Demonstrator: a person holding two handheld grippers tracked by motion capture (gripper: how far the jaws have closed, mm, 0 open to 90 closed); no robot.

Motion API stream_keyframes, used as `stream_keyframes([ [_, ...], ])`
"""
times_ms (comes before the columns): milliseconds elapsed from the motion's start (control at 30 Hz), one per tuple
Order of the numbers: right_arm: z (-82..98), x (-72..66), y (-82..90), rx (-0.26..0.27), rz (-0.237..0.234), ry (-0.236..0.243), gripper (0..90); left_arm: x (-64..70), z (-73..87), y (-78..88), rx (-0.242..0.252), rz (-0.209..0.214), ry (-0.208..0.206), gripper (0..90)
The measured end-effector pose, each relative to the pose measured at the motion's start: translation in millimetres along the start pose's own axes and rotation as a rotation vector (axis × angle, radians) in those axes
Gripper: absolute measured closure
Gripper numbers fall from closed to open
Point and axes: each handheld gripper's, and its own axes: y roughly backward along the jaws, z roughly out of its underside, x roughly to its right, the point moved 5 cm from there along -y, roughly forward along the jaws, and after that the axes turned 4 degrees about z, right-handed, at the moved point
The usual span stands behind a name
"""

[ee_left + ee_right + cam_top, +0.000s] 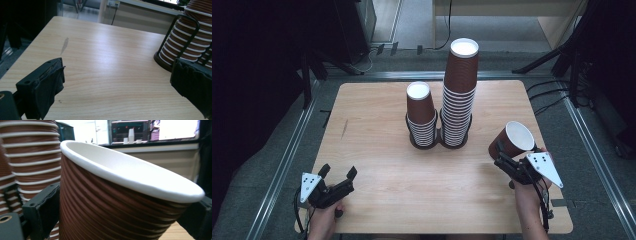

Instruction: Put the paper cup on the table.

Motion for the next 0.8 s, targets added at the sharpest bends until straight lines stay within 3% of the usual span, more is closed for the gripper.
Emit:
stream_keyframes([
  [200, 7.9, 6.4, -3.9, 0.011, 0.043, 0.023, 5.2, -5.3, 4.4, -1.1, -0.040, -0.022, -0.028, 0.0],
  [267, 11.5, 10.4, -5.6, 0.012, 0.080, 0.053, 5.1, -6.7, 5.5, -1.1, -0.050, -0.030, -0.040, 0.0],
  [367, 18.0, 14.1, -8.1, -0.031, 0.066, 0.061, 5.1, -7.5, 6.0, -1.4, -0.065, -0.025, -0.056, 0.1],
  [533, 29.6, 18.0, -12.0, -0.084, 0.098, 0.126, 5.1, -7.2, 7.9, -2.4, -0.086, -0.014, -0.056, 0.1],
  [767, 40.9, 20.6, -15.1, -0.102, 0.130, 0.224, 5.1, -8.3, 9.3, -3.6, -0.100, -0.022, -0.054, 0.1],
  [800, 44.2, 22.1, -16.2, -0.117, 0.161, 0.245, 5.1, -7.9, 9.9, -4.0, -0.104, -0.021, -0.055, 0.1],
])
